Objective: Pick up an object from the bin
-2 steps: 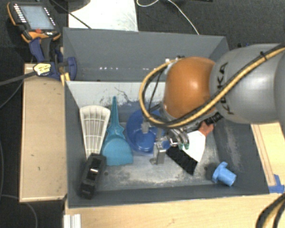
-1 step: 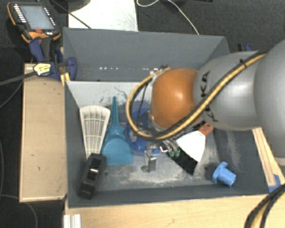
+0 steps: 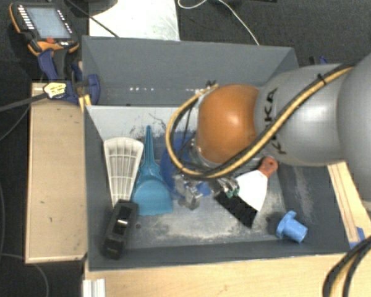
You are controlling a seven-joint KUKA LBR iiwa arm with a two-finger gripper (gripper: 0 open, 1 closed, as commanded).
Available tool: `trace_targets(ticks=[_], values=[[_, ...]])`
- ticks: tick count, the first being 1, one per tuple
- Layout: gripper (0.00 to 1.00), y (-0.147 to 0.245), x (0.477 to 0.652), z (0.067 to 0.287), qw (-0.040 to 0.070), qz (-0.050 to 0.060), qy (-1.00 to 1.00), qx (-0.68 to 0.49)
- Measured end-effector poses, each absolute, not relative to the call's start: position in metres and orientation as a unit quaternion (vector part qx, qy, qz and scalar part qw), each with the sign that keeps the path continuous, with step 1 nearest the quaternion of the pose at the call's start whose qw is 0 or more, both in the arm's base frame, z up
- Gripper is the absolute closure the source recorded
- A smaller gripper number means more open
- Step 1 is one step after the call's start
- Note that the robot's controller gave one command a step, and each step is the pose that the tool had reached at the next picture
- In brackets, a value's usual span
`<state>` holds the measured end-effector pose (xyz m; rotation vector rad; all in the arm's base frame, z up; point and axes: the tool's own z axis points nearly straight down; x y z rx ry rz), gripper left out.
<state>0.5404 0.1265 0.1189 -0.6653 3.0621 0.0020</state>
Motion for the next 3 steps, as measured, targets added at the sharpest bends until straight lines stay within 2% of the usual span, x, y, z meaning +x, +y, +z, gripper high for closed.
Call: trace_targets(ticks=[1,2,3], values=[[1.0,0.126,0.54,0.119,0.004,0.001,0.977,-0.211],[1.0,0.119,0.539,0.197,0.002,0.001,0.977,-0.214],[1.0,0.11,0.547,0.292,0.008,0.001,0.973,-0.232]])
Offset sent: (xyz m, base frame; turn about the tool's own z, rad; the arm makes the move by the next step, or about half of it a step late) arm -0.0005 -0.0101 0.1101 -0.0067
